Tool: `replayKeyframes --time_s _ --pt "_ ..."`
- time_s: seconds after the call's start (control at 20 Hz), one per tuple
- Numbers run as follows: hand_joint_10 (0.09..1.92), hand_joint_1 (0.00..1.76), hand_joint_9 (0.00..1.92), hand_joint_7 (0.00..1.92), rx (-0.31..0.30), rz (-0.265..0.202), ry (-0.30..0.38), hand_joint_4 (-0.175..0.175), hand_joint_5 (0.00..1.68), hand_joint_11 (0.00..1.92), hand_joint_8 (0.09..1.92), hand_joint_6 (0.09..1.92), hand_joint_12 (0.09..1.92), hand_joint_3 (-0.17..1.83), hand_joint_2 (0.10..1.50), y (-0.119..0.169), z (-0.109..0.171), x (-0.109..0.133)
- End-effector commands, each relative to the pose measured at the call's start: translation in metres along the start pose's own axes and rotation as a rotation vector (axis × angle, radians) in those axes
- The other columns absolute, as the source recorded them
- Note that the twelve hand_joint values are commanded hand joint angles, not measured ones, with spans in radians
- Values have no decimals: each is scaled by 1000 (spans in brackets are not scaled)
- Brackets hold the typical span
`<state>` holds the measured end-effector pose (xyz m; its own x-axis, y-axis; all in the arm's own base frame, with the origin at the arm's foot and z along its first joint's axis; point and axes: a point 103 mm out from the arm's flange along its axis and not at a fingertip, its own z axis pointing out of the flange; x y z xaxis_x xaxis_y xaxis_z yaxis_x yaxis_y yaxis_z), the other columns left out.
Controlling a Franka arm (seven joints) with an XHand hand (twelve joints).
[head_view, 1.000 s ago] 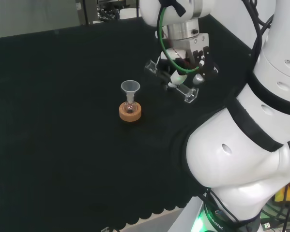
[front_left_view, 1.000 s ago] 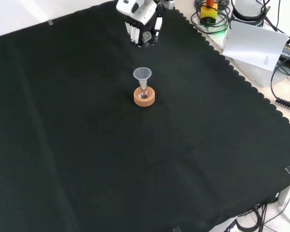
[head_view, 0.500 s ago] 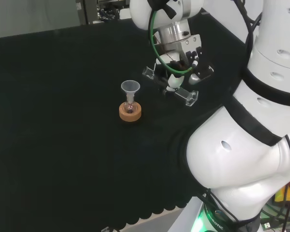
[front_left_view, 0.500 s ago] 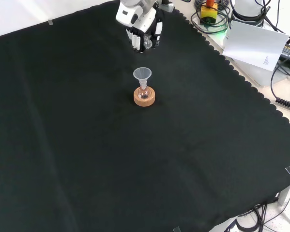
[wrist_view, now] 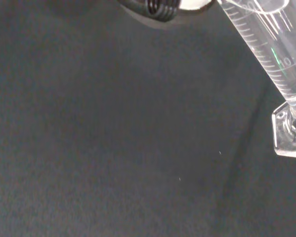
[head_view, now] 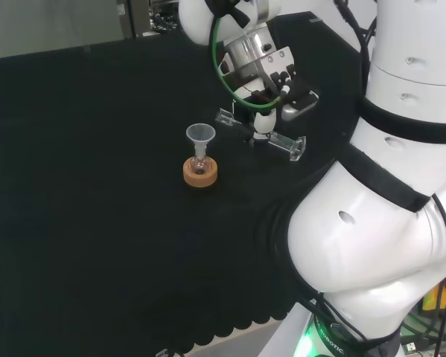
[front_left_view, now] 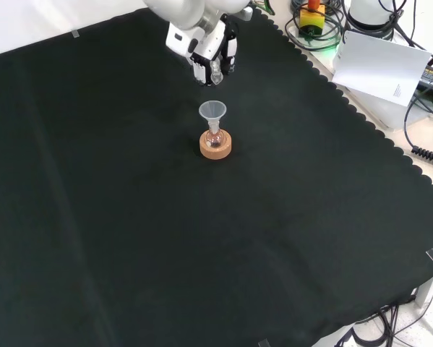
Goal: Pour the water from the graduated cylinder into the round-bottom flask.
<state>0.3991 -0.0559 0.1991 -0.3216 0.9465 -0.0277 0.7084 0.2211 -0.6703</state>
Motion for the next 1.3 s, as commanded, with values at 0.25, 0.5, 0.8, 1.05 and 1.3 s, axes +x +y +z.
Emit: replayKeyframes --time_s 0.25,0.5,0.8,1.05,1.3 --pt "94 1362 1458 925 86 21 -92 -146 997 1226 1138 702 707 -8 1142 0 -10 15" --pt "93 1362 1458 925 134 39 -117 -147 998 1225 1138 702 705 -7 1142 3 -12 19" --pt "92 1362 1459 925 195 52 -130 -147 997 1224 1138 702 703 -7 1141 6 -14 19" --pt "92 1362 1459 925 210 64 -144 -147 996 1223 1138 702 701 -7 1141 6 -16 18" --pt "90 1362 1459 926 222 66 -154 -148 996 1223 1137 702 700 -7 1141 6 -20 17"
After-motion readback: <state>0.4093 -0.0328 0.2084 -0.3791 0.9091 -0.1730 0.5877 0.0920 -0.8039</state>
